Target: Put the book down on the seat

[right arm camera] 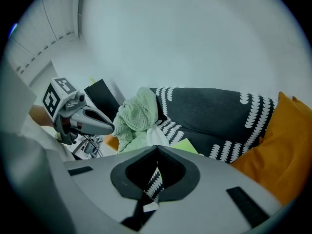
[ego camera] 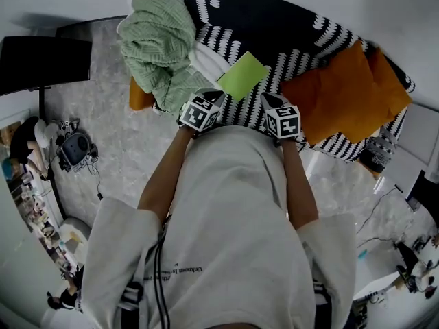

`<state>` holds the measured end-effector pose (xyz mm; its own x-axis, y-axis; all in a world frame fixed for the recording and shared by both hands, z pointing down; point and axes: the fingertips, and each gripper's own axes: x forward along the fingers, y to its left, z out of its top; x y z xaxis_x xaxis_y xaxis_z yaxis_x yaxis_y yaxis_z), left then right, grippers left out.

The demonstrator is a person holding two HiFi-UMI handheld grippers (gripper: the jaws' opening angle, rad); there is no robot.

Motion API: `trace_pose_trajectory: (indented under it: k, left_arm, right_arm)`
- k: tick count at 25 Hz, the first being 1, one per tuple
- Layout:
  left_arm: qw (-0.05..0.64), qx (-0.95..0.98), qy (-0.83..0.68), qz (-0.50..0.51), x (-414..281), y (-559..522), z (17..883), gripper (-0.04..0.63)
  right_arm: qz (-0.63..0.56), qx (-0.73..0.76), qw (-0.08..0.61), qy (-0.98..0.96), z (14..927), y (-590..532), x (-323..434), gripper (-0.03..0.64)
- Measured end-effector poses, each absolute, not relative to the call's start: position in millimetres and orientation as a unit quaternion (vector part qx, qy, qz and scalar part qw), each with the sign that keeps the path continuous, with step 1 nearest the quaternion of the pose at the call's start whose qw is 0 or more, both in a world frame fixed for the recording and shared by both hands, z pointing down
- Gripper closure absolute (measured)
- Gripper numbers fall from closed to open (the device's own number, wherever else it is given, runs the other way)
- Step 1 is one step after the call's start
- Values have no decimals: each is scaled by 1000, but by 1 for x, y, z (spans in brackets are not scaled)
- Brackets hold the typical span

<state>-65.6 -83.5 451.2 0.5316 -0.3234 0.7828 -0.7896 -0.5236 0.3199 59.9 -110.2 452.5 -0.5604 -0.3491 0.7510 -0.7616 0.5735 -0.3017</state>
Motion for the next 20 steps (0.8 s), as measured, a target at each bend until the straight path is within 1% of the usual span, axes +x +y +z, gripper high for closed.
trace_pose_trajectory:
  k: [15, 20]
  left_arm:
    - [357, 794, -354, 342, -72, -76, 458, 586]
    - [350, 789, -345, 369, -76, -70, 467, 586]
  right_arm:
    - [328, 335, 326, -821, 456, -108, 60, 610]
    - [335, 331, 328, -819, 459, -106, 58, 611]
